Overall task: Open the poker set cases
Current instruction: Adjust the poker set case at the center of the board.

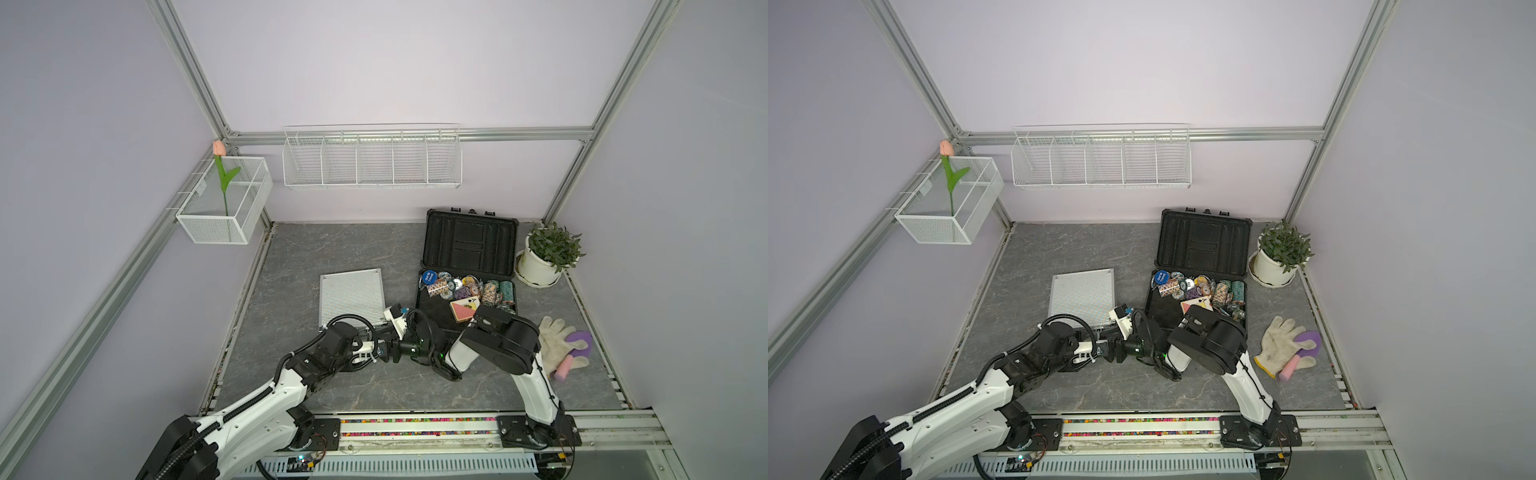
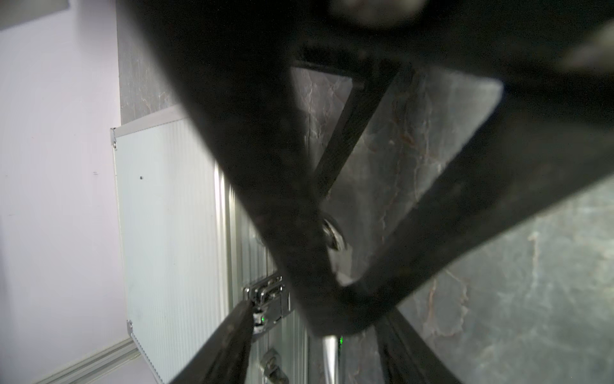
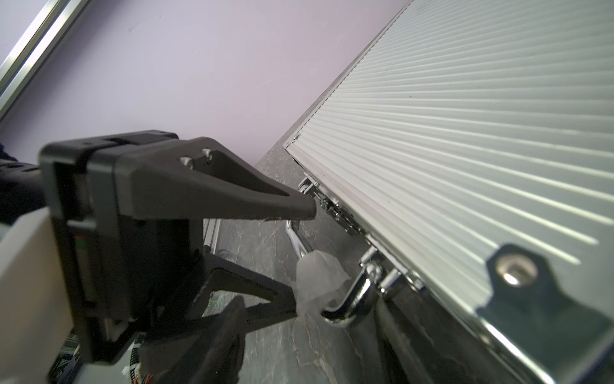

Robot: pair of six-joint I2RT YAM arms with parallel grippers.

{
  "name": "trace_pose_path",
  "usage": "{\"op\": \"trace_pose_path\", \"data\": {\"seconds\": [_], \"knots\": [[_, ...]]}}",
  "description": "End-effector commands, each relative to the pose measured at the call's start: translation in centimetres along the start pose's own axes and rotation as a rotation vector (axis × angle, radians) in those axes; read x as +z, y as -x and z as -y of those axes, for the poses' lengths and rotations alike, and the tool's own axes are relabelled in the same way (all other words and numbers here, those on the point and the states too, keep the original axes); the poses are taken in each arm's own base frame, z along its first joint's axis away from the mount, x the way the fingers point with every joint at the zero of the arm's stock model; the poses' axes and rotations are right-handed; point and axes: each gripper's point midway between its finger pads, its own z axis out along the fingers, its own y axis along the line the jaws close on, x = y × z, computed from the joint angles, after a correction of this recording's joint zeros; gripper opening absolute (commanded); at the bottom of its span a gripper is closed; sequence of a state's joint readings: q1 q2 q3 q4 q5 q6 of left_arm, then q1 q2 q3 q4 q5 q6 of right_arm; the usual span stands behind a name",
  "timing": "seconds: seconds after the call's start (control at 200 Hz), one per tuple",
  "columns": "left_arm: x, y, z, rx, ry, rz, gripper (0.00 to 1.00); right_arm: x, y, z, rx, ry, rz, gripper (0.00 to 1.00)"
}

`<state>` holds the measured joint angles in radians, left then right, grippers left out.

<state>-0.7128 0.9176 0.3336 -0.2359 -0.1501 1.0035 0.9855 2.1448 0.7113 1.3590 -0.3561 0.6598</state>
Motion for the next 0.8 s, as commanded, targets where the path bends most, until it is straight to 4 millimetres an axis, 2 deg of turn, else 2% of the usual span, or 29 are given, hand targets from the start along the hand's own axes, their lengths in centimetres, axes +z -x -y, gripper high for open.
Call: {"op": "trace_pose_path", "data": {"seconds": [0.0,0.37,0.795], "knots": [[0.5,-0.5,0.9,0.02,-0.021,-0.02,0.61,0.3,3.2,-4.6,-0.06,0.147,0.068,0.63],[0.6,-0.6,0.9,0.02,-0.017,-0.025,0.62,0.4,3.4,-5.0,-0.043,0.169,0.061,0.63],[0.4,-0.5,1.1,0.021,-0.022,-0.014,0.66,0.4,4.9,-6.9,-0.011,0.232,0.069,0.63]]}}
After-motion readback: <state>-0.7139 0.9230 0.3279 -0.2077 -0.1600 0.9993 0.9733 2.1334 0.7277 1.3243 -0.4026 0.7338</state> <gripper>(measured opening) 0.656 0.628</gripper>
